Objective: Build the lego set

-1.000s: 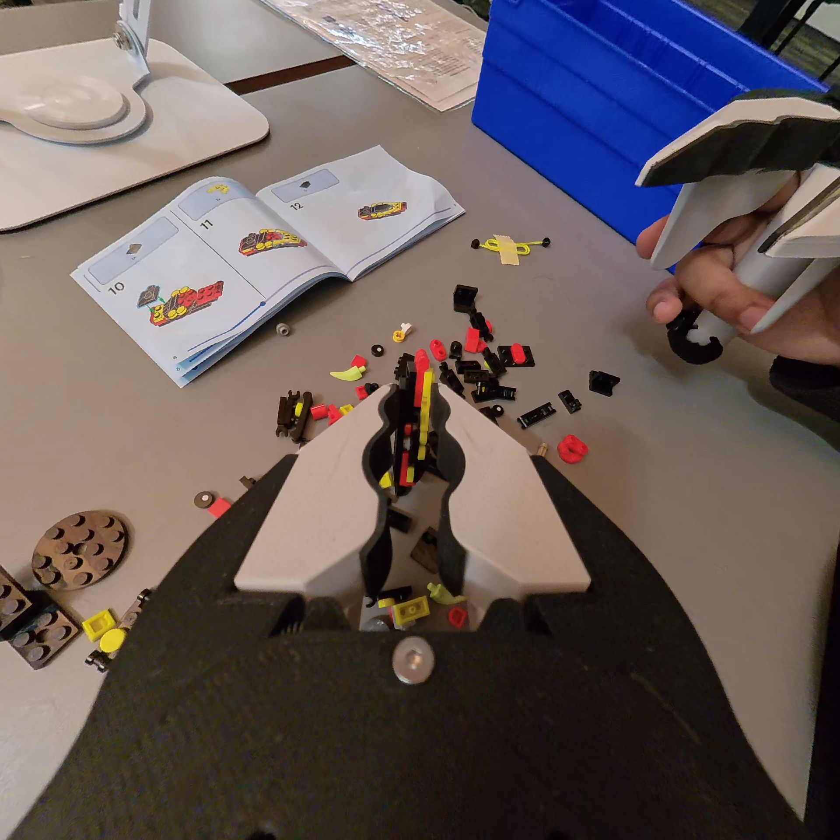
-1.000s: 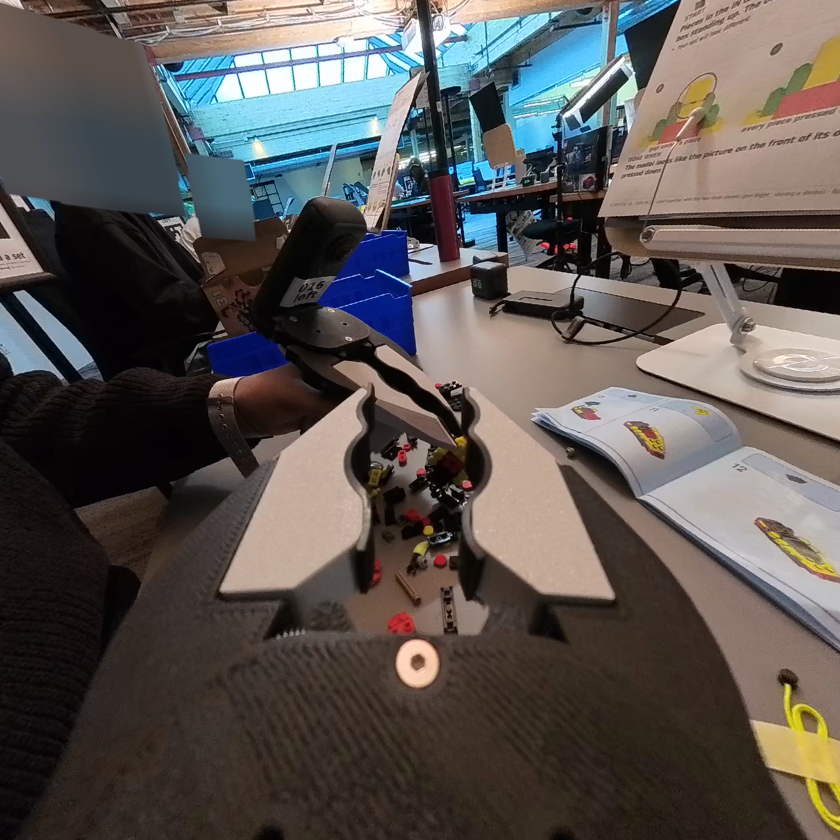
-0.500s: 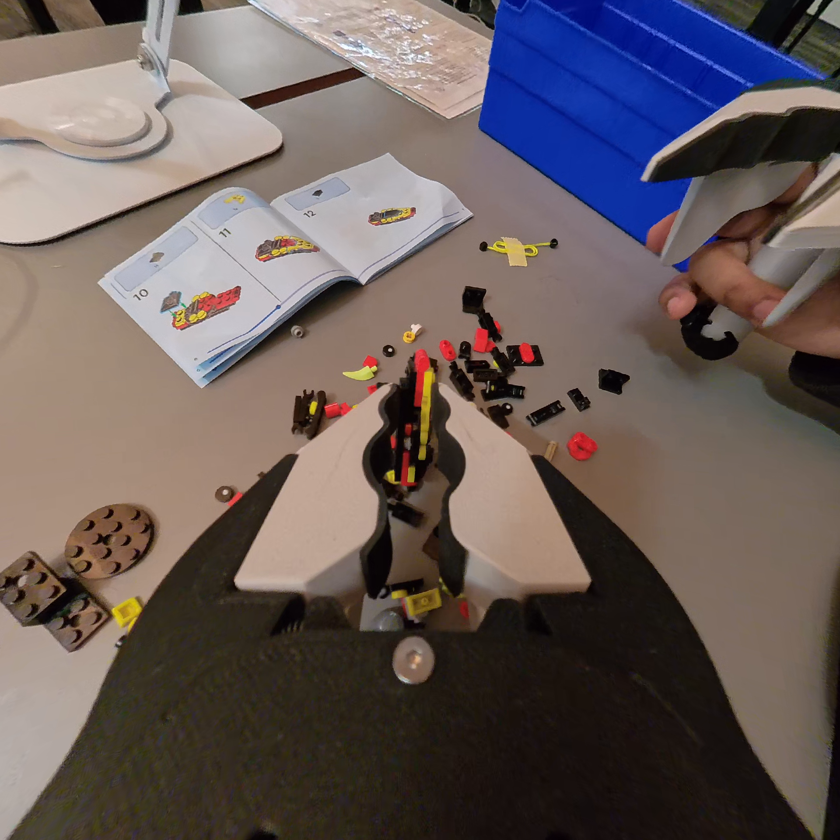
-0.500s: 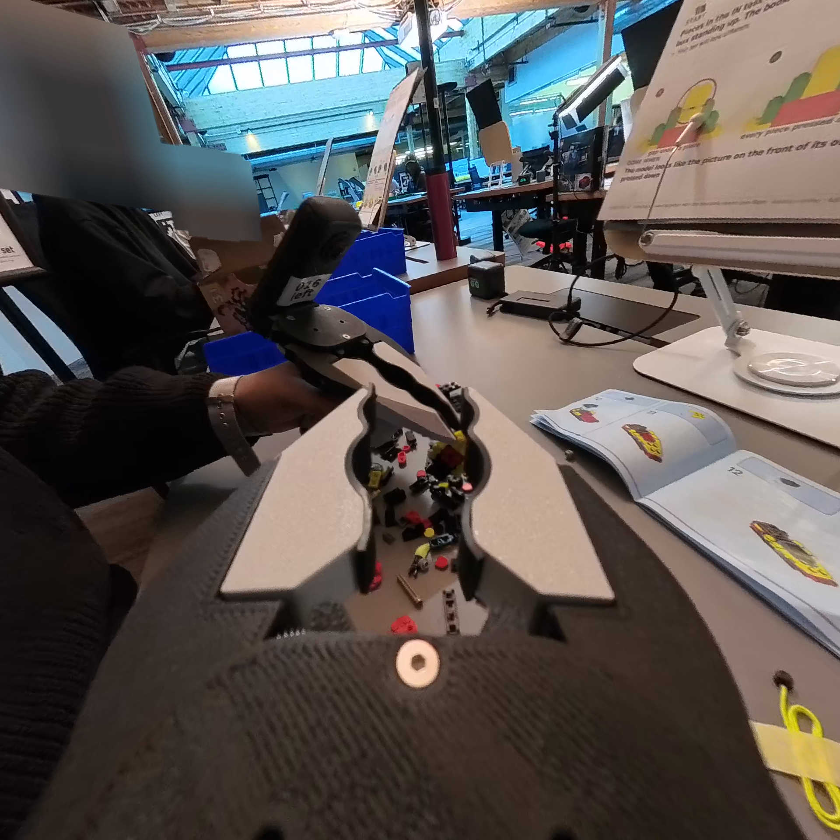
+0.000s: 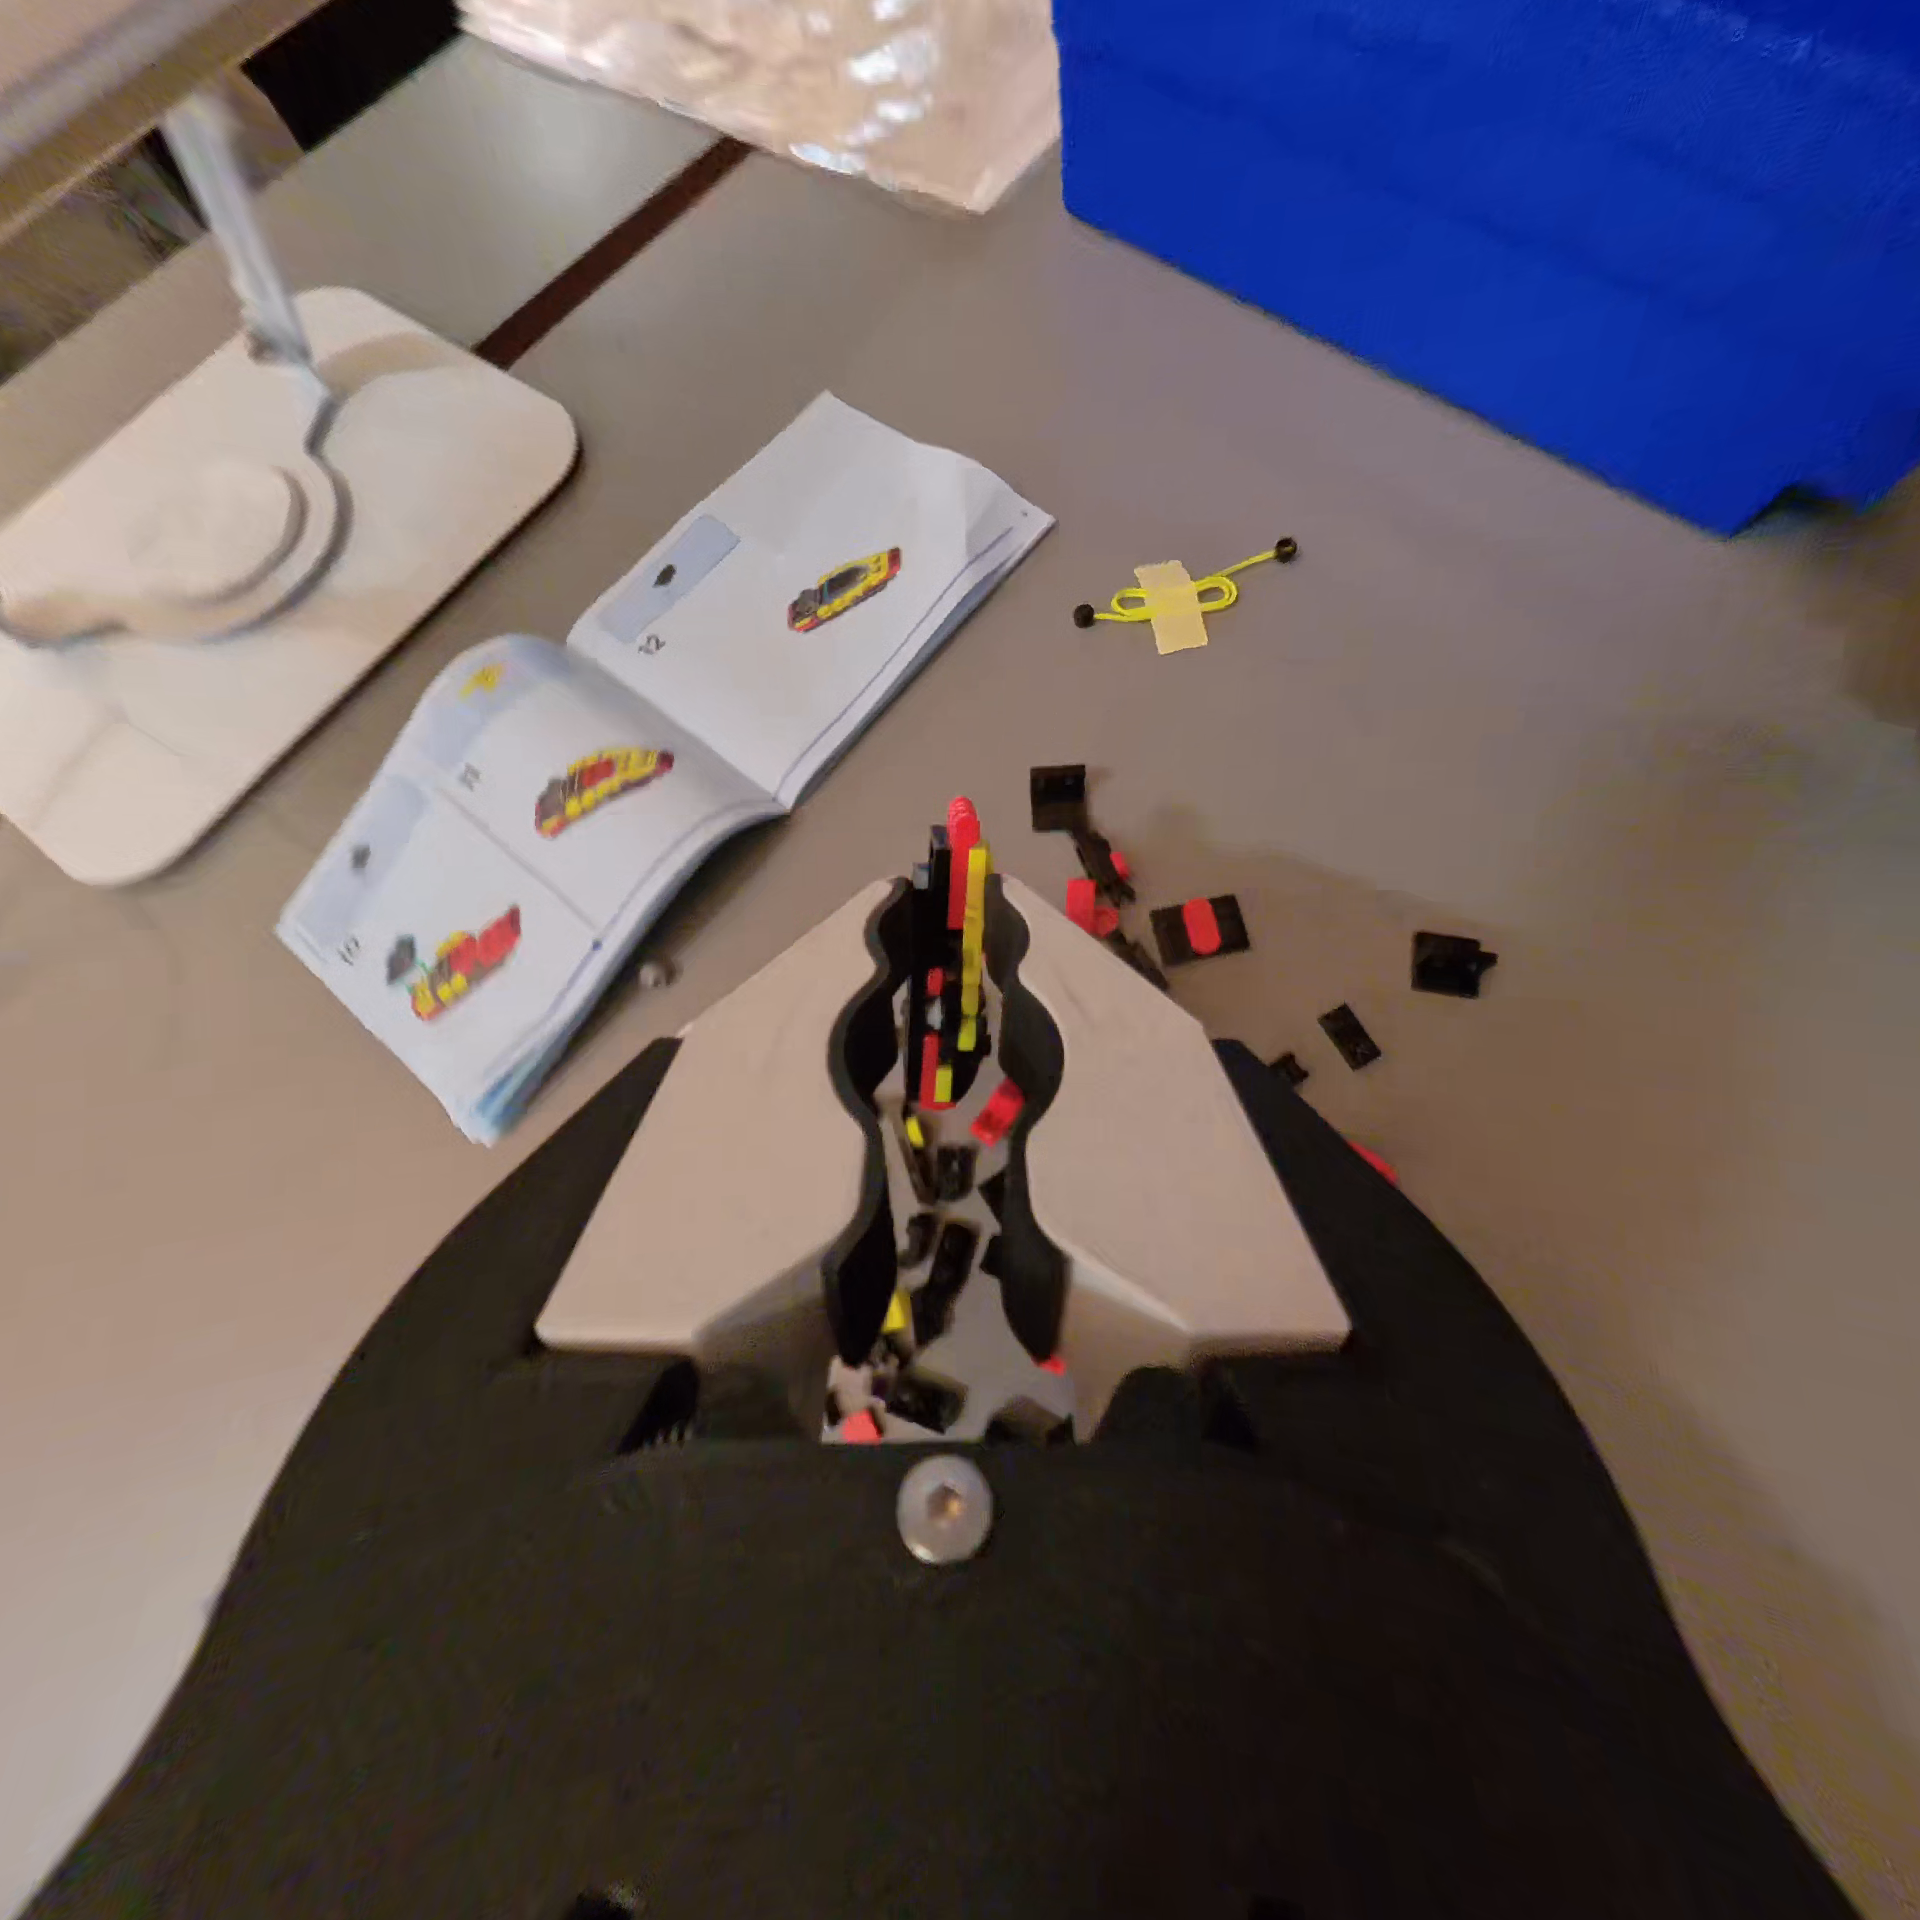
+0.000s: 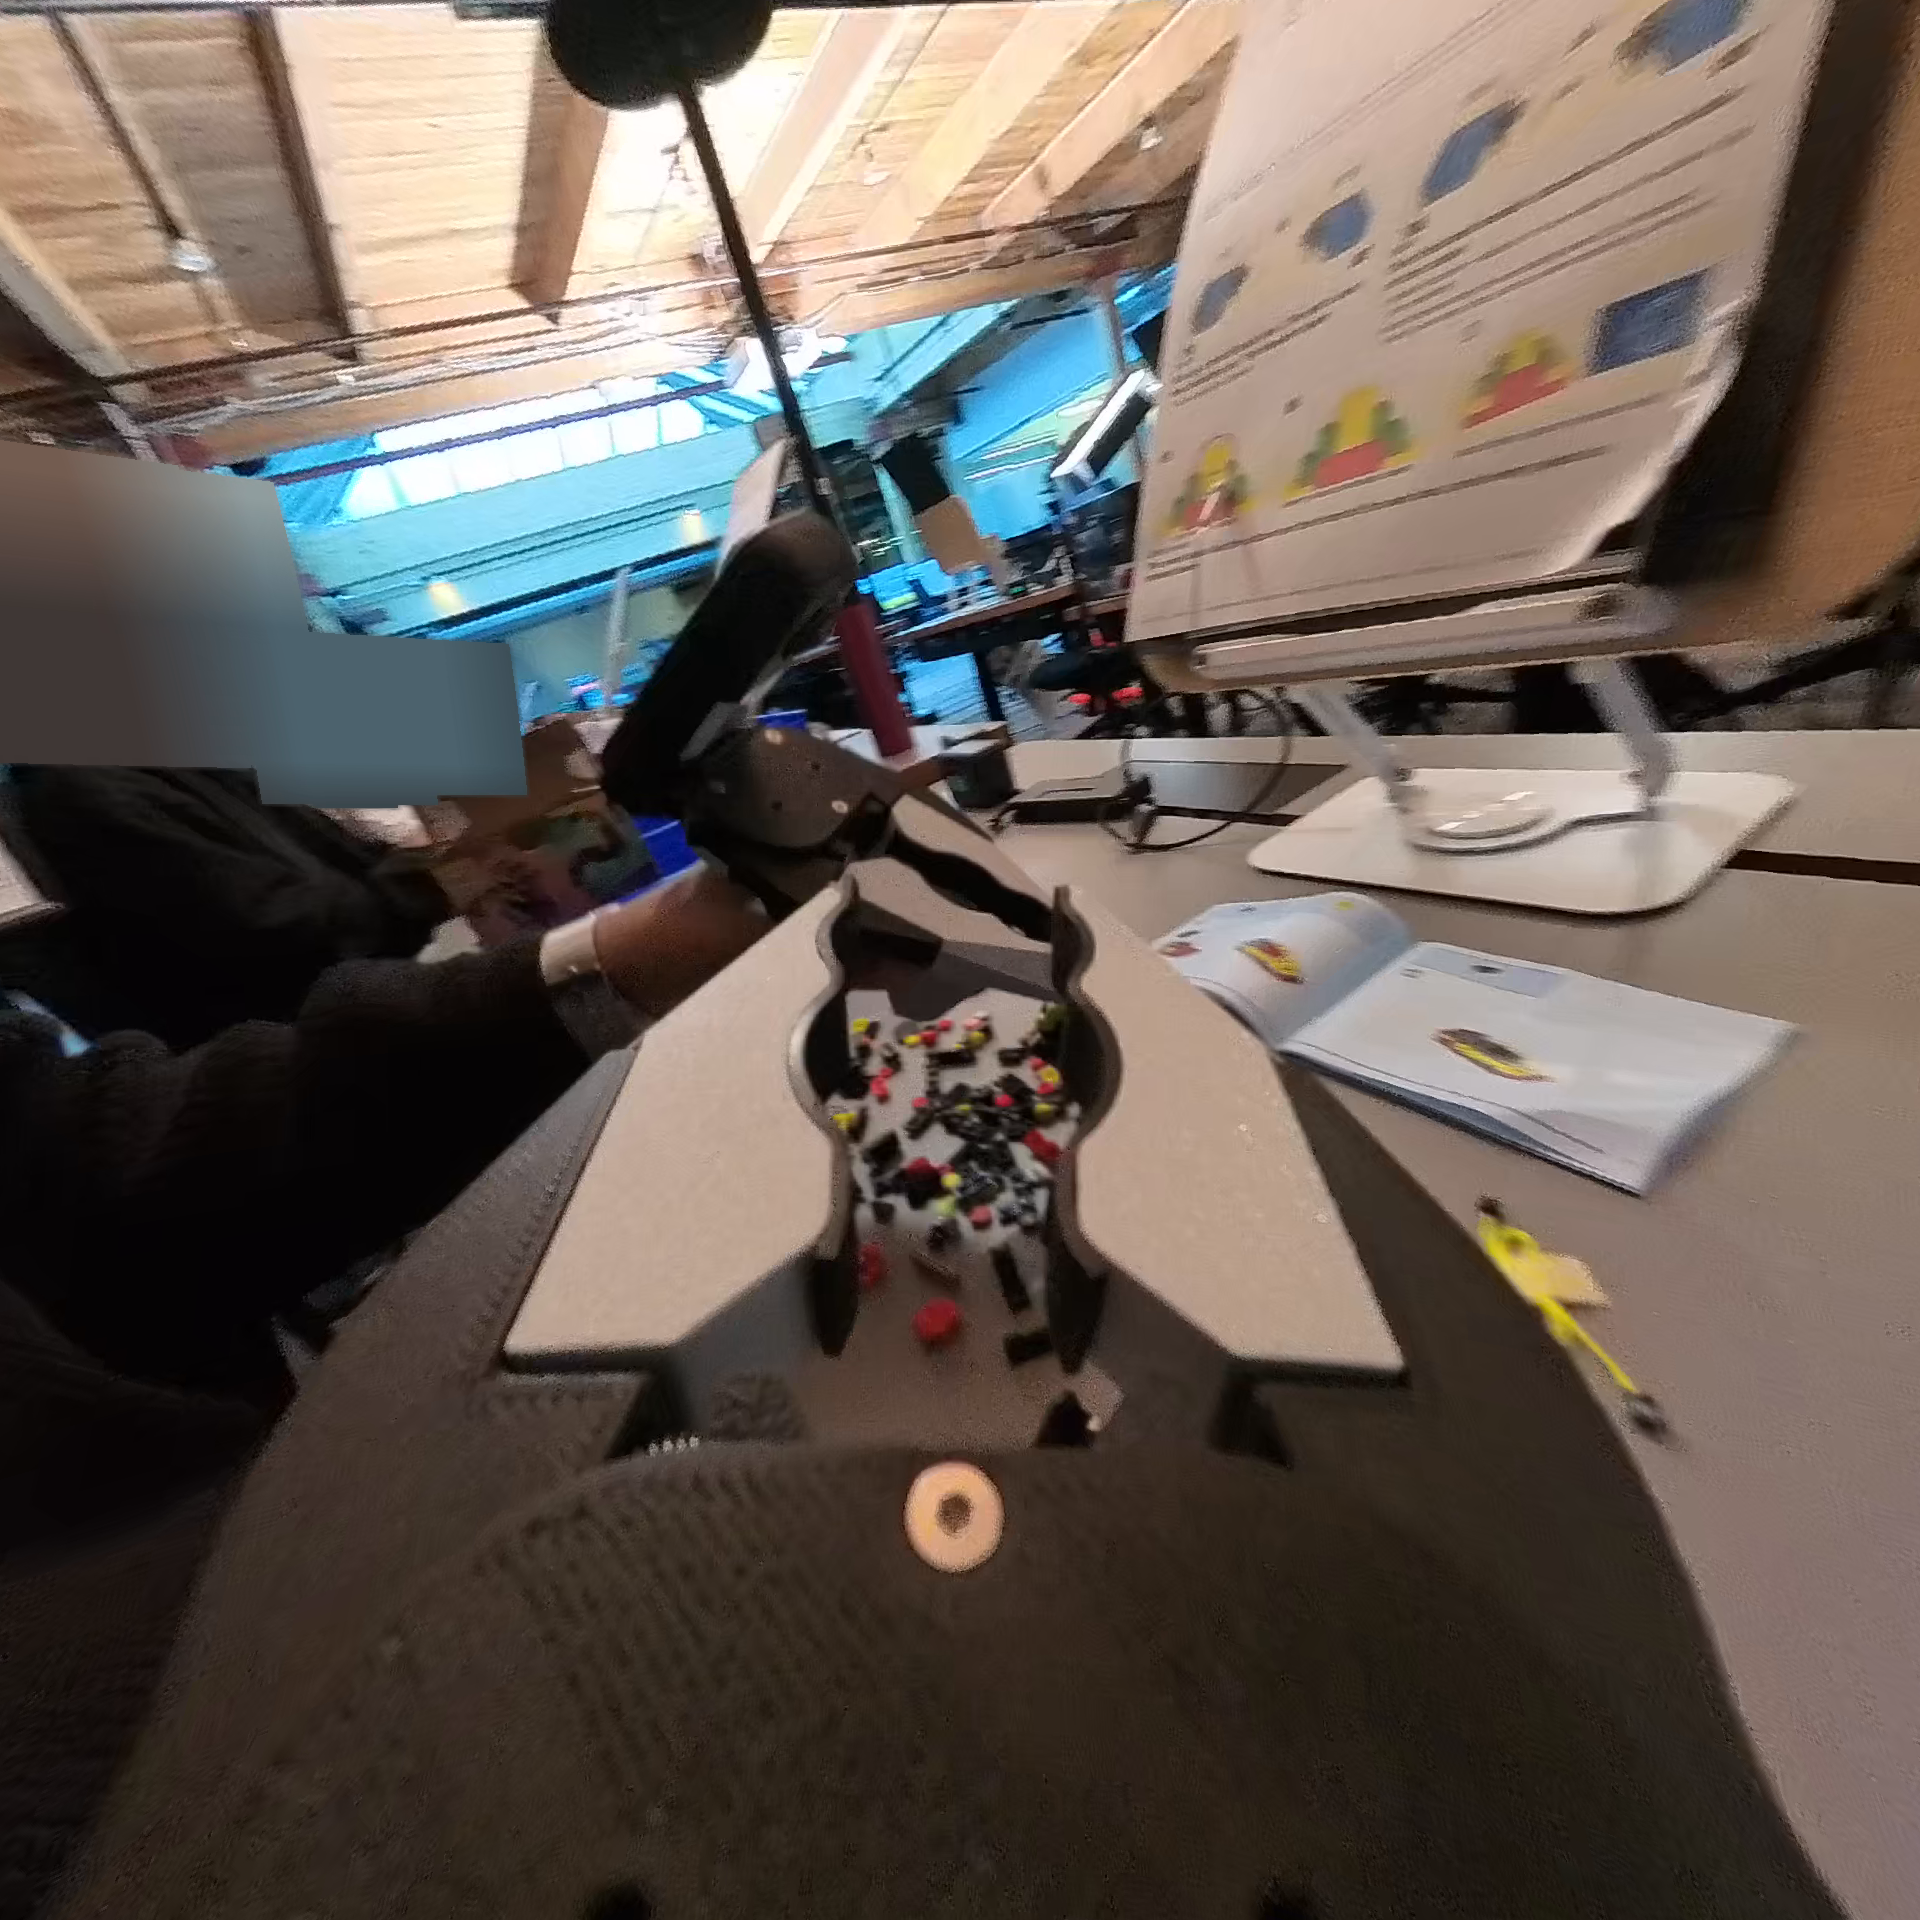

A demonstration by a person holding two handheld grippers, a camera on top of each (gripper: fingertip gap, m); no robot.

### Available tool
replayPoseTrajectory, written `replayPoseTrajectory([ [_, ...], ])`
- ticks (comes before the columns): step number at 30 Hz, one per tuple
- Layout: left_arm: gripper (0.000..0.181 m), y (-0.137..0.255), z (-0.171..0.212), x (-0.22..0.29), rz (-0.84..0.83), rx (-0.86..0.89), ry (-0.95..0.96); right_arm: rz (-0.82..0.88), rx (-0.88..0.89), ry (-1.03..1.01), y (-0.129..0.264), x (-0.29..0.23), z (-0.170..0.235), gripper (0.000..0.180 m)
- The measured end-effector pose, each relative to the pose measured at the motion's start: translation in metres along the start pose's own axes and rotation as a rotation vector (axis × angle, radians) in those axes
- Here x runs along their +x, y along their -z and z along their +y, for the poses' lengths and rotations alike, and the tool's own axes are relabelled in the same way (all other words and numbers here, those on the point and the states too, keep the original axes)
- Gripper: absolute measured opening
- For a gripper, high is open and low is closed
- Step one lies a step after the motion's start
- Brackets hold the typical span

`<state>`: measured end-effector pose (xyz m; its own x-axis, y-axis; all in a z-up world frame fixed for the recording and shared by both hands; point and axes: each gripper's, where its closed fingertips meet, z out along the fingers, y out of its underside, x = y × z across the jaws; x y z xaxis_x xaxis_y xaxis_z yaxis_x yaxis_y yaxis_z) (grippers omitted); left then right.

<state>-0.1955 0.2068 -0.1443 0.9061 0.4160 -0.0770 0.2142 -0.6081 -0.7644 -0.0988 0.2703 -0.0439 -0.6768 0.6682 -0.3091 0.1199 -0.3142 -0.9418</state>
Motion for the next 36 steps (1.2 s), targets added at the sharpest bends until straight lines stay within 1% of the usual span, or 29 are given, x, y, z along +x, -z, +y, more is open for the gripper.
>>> replayPoseTrajectory([
  [2, 0.01, -0.012, -0.015, 0.004, -0.052, -0.109, -0.111, 0.07, 0.016, 0.035, 0.019, 0.005, -0.005, 0.034],
  [5, 0.01, -0.027, -0.056, 0.007, -0.2, -0.163, -0.322, 0.121, 0.054, 0.047, 0.041, 0.004, -0.013, 0.033],
  [7, 0.011, -0.034, -0.074, 0.008, -0.311, -0.198, -0.474, 0.141, 0.066, 0.04, 0.052, 0.002, -0.013, 0.033],
  [9, 0.011, -0.043, -0.079, 0.018, -0.345, -0.235, -0.581, 0.164, 0.069, 0.042, 0.059, 0.001, -0.011, 0.033],
  [12, 0.011, -0.054, -0.076, 0.033, -0.345, -0.264, -0.68, 0.193, 0.063, 0.033, 0.067, 0.001, -0.006, 0.032],
  [16, 0.011, -0.058, -0.072, 0.036, -0.391, -0.291, -0.804, 0.208, 0.064, -0.002, 0.071, 0.001, 0.0, 0.032],
  [22, 0.011, -0.056, -0.081, 0.039, -0.358, -0.248, -0.798, 0.258, -0.018, 0.075, 0.07, 0.01, 0.011, 0.032],
  [27, 0.011, -0.055, -0.078, 0.053, -0.2, -0.169, -0.665, 0.214, -0.028, 0.067, 0.058, 0.006, 0.013, 0.033],
  [28, 0.01, -0.054, -0.075, 0.051, -0.199, -0.168, -0.644, 0.199, -0.028, 0.063, 0.055, 0.004, 0.013, 0.032],
  [29, 0.01, -0.052, -0.072, 0.045, -0.222, -0.179, -0.644, 0.184, -0.023, 0.059, 0.052, 0.003, 0.012, 0.032],
  [32, 0.011, -0.044, -0.058, 0.019, -0.359, -0.274, -0.71, 0.132, -0.01, 0.041, 0.043, -0.001, 0.009, 0.032],
  [36, 0.011, -0.03, -0.035, 0.0, -0.433, -0.388, -0.707, 0.077, 0.017, -0.019, 0.029, -0.001, 0.005, 0.032],
])
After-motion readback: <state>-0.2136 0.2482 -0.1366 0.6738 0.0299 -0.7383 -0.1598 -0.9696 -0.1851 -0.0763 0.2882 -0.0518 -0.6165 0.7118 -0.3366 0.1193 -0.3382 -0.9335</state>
